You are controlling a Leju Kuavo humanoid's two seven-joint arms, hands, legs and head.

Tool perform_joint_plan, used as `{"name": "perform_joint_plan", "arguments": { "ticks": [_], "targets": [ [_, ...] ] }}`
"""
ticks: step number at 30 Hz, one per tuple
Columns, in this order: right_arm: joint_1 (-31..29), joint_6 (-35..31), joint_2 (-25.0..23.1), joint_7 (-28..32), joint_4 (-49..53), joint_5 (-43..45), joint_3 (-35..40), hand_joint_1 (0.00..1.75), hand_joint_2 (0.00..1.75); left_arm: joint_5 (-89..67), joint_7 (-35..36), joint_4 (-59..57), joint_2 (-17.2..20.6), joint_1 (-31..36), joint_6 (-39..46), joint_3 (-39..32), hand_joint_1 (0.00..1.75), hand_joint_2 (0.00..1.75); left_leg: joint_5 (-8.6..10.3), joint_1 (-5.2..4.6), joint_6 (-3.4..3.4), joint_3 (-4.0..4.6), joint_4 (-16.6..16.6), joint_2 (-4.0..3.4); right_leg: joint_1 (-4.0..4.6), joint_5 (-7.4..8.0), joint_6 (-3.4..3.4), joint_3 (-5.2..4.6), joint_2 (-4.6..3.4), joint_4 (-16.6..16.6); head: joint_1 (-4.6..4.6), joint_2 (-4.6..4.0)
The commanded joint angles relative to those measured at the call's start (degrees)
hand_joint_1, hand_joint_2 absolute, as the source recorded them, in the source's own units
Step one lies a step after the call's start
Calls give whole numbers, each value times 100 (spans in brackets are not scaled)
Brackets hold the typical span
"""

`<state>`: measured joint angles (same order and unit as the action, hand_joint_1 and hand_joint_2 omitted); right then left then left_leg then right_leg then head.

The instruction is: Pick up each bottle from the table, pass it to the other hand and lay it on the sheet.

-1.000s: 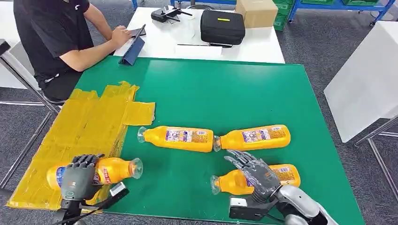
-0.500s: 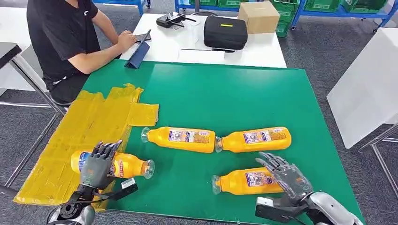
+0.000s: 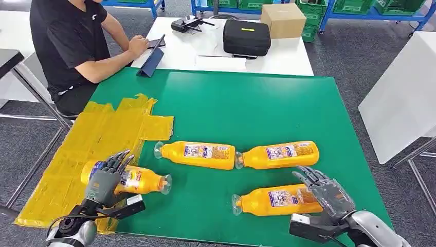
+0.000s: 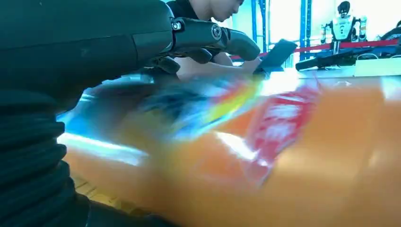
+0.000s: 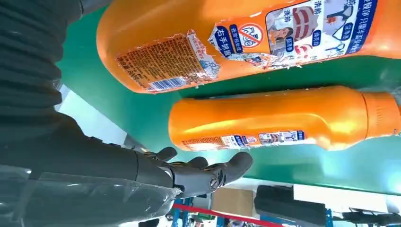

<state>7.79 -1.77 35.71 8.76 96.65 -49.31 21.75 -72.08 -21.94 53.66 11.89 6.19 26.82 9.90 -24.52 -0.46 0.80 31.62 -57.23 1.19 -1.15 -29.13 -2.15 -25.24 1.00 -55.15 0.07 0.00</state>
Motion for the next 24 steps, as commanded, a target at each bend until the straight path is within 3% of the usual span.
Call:
{"name": "perform_joint_plan", "arguments": {
  "ticks": [1,3,6,9,14,15,19,20,21,22,24],
  "targets": [
    [77,96,56,21,-304,-89,-152,0,175,963,-294,326,270,-1062,-779,482,0,175,3,2,-9,50,-9,-42,1,17,9,-64,-42,-16,0,0],
    [-65,110,-5,77,-535,-147,-180,0,175,1255,-335,814,415,-1291,-991,486,0,175,-2,3,-10,59,-5,-55,3,19,14,-73,-54,-12,0,0],
    [-704,172,-499,275,-1360,-455,-140,0,175,2068,-581,1682,601,-1655,-1550,489,0,175,-18,3,-11,39,-1,-69,6,15,18,-55,-68,-3,-2,0],
    [-1201,289,-687,399,-2022,-473,47,0,175,2902,-969,2211,607,-1813,-2008,459,0,175,-13,8,-15,49,3,-88,10,25,21,-76,-82,2,-2,0],
    [-1315,541,-537,409,-2466,-509,415,0,175,3800,-1442,2718,471,-1841,-2571,405,0,175,-16,8,-11,50,-6,-55,9,11,21,-69,-48,1,0,0],
    [-1353,653,-490,387,-2648,-539,537,0,175,3996,-1567,2799,437,-1816,-2727,381,0,0,-25,2,-8,24,-7,-41,2,-3,18,-41,-35,2,0,0],
    [-1508,961,-513,338,-3511,-450,838,0,175,4774,-1806,2991,323,-1586,-3324,341,0,0,-14,7,2,56,-7,-30,6,1,17,-67,-23,12,0,0],
    [-1533,954,-608,341,-3745,-440,854,122,175,4910,-1806,3018,332,-1524,-3354,378,0,0,-9,11,1,77,-7,-32,11,7,20,-86,-24,15,0,0],
    [-1558,872,-705,333,-3966,-484,897,122,175,4991,-1806,3010,321,-1460,-3390,390,0,0,-10,13,2,69,-5,-24,11,3,18,-73,-16,21,0,0],
    [-1599,833,-764,339,-4125,-504,937,169,175,5063,-1806,3052,312,-1446,-3428,394,0,0,-12,16,2,62,-8,-31,12,2,18,-69,-18,21,2,0],
    [-1566,845,-814,376,-4288,-463,975,175,175,5250,-1806,3100,321,-1343,-3470,450,0,0,-10,22,2,67,-10,-51,17,6,17,-77,-37,19,2,0]
  ]
}}
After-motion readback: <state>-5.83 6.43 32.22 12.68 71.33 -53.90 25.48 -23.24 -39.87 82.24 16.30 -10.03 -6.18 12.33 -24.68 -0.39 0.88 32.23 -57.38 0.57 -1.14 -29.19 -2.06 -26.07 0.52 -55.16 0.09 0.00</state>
